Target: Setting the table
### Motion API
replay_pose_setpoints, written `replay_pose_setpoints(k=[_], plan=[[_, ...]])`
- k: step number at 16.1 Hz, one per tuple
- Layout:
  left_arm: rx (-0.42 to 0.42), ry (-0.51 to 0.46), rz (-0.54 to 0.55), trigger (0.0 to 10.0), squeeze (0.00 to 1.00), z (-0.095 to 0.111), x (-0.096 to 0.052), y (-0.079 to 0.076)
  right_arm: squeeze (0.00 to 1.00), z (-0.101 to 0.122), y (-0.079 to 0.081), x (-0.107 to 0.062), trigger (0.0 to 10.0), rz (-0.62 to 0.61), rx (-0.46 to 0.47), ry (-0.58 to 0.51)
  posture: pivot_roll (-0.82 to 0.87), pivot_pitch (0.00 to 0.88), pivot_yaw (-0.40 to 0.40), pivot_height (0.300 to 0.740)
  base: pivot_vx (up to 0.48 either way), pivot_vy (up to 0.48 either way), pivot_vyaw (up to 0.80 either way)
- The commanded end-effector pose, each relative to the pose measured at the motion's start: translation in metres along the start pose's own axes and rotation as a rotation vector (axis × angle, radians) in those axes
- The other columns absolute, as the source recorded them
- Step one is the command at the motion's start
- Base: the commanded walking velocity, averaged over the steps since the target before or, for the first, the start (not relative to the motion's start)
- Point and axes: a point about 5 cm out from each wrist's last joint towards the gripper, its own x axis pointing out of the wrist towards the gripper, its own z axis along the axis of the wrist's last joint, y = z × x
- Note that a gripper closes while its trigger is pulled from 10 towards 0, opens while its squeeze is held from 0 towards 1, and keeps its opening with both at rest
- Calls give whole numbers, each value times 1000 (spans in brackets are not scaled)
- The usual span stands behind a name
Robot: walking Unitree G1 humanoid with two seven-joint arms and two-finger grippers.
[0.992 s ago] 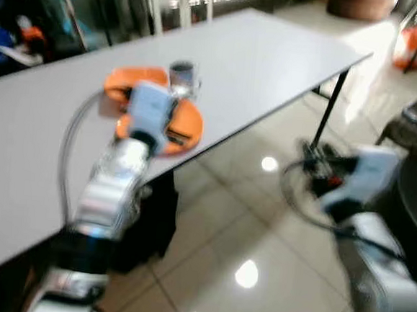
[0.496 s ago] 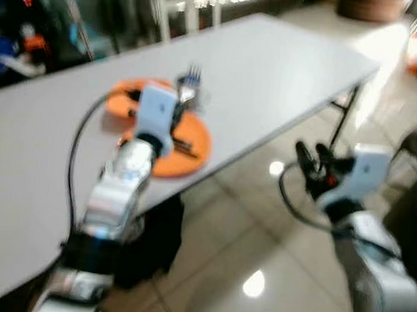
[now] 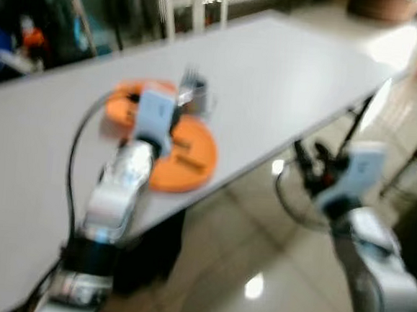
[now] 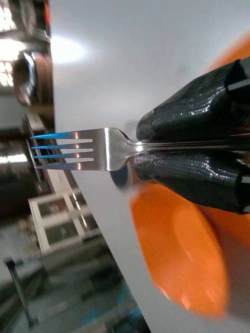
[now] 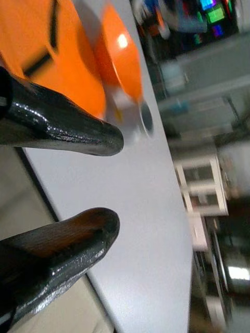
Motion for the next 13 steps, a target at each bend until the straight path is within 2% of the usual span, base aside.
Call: replay_pose_setpoints(k=[1,13], plan=[[8,-8,30,10000,0,3,-1,3,0,1,1,0,10000,12,-19,2,17,21,66,740,0,-480,0],[15,0,42,10000,0,3,-2,2,0,2,0,5,10000,13,-47,5,15,34,60,740,0,-480,0]])
